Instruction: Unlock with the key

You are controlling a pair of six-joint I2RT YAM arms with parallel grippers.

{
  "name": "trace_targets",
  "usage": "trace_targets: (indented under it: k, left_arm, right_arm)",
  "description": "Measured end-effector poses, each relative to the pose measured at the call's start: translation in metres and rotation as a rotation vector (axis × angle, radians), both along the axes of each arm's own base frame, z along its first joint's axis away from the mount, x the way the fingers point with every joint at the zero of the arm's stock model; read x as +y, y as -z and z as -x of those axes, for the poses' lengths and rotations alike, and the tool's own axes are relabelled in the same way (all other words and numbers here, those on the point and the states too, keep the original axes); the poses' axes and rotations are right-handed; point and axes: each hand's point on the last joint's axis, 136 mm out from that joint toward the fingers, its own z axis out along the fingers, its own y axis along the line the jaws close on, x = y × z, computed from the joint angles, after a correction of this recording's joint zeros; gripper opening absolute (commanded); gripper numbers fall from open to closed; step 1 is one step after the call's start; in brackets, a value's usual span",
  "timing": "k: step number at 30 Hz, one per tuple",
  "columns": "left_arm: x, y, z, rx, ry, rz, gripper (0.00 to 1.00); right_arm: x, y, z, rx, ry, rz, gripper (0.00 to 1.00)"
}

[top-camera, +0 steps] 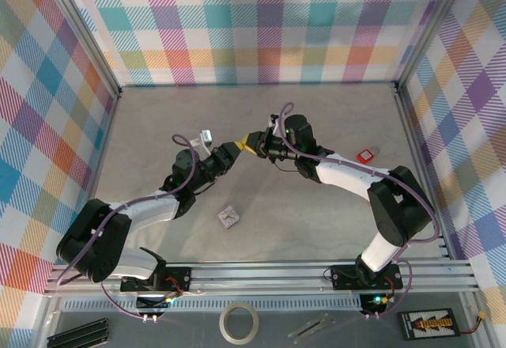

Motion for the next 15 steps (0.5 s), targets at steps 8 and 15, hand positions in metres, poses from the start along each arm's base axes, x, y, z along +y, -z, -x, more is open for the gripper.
trace_targets:
  k: [8,15]
  left_arm:
    - [0.0004,-0.0033,0.0005,-0.001,-0.004,0.027,0.00]
    - [-0.0001,-0.0007,0.0025,0.001,0.006,0.020,0.00]
  right_arm:
    - [0.0002,-0.0005,-0.0008,-0.001,-0.001,-0.007,0.00]
    - [-0.0083,0.0070,-0.0022,0.015,-0.006,0.024,0.60]
